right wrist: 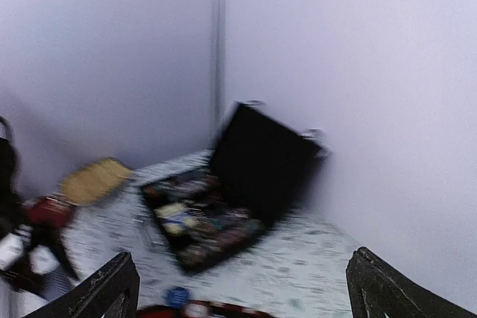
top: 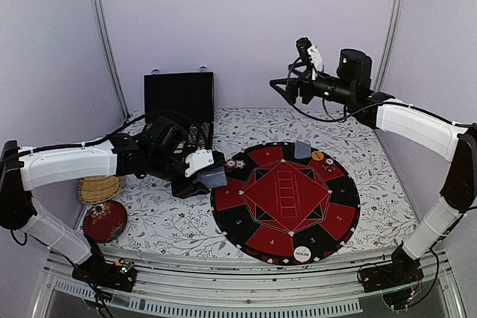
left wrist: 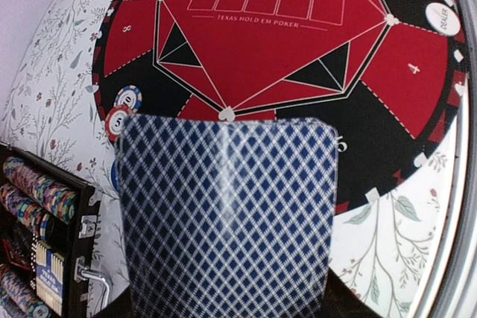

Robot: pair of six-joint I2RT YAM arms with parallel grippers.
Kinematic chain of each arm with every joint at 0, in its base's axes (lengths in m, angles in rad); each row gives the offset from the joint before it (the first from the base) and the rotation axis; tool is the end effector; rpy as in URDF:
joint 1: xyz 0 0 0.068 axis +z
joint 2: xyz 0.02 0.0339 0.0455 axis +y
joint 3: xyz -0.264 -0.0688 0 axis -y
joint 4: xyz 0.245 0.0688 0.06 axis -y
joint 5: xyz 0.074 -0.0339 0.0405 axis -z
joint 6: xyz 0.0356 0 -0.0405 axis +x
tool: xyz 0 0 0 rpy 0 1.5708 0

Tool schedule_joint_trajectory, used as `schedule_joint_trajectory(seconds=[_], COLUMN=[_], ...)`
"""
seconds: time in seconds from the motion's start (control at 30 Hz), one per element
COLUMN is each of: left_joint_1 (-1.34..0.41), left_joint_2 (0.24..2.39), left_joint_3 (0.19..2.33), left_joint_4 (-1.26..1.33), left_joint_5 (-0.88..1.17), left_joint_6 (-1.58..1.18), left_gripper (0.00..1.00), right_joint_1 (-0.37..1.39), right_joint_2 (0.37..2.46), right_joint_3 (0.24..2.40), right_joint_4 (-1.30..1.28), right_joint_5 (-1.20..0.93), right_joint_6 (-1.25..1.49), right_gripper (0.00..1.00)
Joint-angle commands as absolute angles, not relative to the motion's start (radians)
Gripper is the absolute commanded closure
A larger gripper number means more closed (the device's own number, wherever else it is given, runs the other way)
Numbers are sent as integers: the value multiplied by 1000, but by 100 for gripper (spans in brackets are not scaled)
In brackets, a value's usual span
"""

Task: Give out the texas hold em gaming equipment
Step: Pick up the poker card from the face-down deck piles.

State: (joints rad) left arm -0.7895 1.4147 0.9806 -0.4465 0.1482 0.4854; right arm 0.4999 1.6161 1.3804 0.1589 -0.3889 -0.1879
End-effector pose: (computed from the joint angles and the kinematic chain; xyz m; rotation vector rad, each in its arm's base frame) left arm 0.2047 -0.2139 0.2415 1.5187 1.9402 -0.3148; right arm 0.3365 0.1992 0.3702 -0.8367 1.4470 0.5565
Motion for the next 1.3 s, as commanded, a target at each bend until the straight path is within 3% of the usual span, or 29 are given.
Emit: schedule_joint_trajectory(seconds=[0.0, 0.33, 0.8, 0.9, 1.27], left_joint_1=[-798, -797, -797, -798, -796], left_joint_2=[1388, 1362, 1362, 1361, 1358], left_joint_3=[967, 966, 966, 966, 961], left_joint_4=[-411, -400, -393, -393, -390], left_joint_5=[138, 131, 136, 135, 115], left_joint_6=[492, 486, 484, 485, 488], left_gripper=[44, 44, 44, 45, 47], right_joint_1=[627, 747, 841, 843, 841], right_joint_2=[1747, 1858, 2041, 2067, 1993], right_joint_3=[1306, 1223, 1326, 1353, 1356], right_joint_4=[291, 440, 437, 395, 182], right_joint_5=[-770, -861, -823, -799, -662], right_joint_6=[366, 561, 546, 540, 398], right_gripper=[1, 1, 4, 10, 48])
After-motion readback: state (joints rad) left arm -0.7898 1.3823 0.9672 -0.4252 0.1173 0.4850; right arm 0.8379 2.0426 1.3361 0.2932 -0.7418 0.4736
